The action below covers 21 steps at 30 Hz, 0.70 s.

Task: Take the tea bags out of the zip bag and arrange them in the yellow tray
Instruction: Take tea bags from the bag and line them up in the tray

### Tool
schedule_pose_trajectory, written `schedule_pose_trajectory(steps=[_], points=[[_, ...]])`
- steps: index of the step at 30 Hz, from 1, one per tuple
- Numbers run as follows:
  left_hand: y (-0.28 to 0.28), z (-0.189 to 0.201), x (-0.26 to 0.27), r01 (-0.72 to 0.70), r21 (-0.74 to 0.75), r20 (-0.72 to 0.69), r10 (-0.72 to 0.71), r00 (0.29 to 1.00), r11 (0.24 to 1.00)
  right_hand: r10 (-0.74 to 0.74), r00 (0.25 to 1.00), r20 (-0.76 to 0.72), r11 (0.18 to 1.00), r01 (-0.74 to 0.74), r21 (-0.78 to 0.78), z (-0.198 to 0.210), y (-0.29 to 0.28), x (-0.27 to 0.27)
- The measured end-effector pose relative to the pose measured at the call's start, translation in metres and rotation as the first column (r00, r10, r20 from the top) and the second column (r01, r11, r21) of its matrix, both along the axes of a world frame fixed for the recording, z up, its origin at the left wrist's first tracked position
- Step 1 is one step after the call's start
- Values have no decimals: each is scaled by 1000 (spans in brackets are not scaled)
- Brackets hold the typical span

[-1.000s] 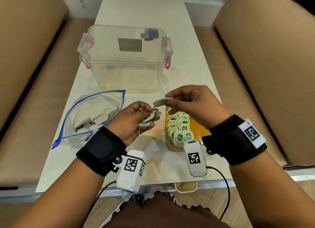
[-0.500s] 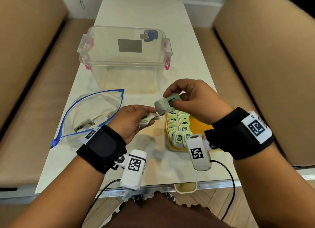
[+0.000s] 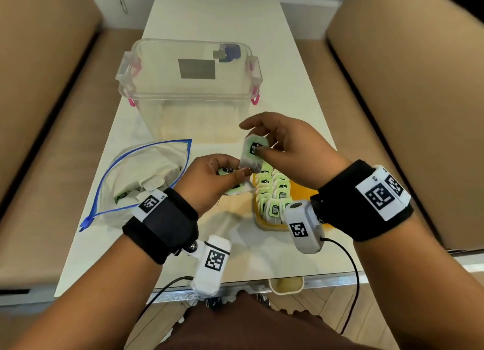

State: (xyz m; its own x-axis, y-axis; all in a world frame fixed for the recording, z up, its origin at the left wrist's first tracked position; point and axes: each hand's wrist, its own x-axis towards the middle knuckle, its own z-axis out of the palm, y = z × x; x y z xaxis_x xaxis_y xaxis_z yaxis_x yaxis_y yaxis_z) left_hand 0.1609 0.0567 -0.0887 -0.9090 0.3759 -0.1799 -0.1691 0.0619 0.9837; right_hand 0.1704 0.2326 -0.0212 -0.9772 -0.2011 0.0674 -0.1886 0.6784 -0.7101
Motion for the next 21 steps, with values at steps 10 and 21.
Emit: schedule_pose_trajectory(steps=[10, 21], points=[[9, 4, -1, -82, 63, 27, 80, 996, 995, -115, 987, 113, 983, 130, -130, -14, 12, 7], [18, -14, 2, 14, -89, -49, -18, 999, 996, -62, 991, 119, 995, 52, 81, -8, 39, 9]])
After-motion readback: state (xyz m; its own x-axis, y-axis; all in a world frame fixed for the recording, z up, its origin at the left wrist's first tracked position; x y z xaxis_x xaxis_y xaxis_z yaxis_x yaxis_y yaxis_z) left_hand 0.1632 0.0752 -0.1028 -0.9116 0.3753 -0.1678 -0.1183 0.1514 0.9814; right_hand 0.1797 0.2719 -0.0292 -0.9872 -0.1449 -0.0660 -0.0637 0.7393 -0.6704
